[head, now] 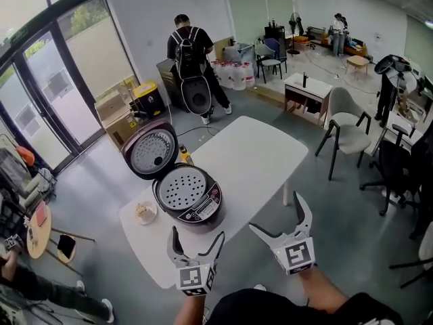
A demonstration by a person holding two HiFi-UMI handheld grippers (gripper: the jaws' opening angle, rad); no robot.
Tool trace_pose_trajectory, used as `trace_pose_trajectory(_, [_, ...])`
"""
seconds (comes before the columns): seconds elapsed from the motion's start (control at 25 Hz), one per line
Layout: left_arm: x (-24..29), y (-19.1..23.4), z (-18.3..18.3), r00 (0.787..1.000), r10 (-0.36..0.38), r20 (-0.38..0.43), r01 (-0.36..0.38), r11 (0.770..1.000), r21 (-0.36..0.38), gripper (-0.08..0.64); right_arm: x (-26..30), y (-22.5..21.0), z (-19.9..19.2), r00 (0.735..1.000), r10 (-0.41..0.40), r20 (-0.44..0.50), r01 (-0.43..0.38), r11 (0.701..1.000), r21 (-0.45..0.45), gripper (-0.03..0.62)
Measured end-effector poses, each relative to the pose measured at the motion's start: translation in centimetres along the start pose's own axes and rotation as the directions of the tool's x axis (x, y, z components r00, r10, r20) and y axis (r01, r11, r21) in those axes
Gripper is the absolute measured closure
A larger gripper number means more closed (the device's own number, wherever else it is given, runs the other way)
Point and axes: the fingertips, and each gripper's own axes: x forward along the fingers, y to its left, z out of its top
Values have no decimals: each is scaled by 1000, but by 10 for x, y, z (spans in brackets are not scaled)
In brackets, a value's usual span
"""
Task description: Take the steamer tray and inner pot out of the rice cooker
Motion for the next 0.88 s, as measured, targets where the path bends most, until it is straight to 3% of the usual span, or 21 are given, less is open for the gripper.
trace_pose_trajectory(0.48, [17, 52, -26, 984, 171, -45, -172, 985, -14, -32, 84, 20, -20, 985, 173, 23, -173, 985, 1, -1])
trace_pose_trajectory(0.88, [59, 123, -27, 960, 275, -50, -277, 960, -46, -32, 186, 41, -21, 967, 254, 29, -255, 967, 4, -2])
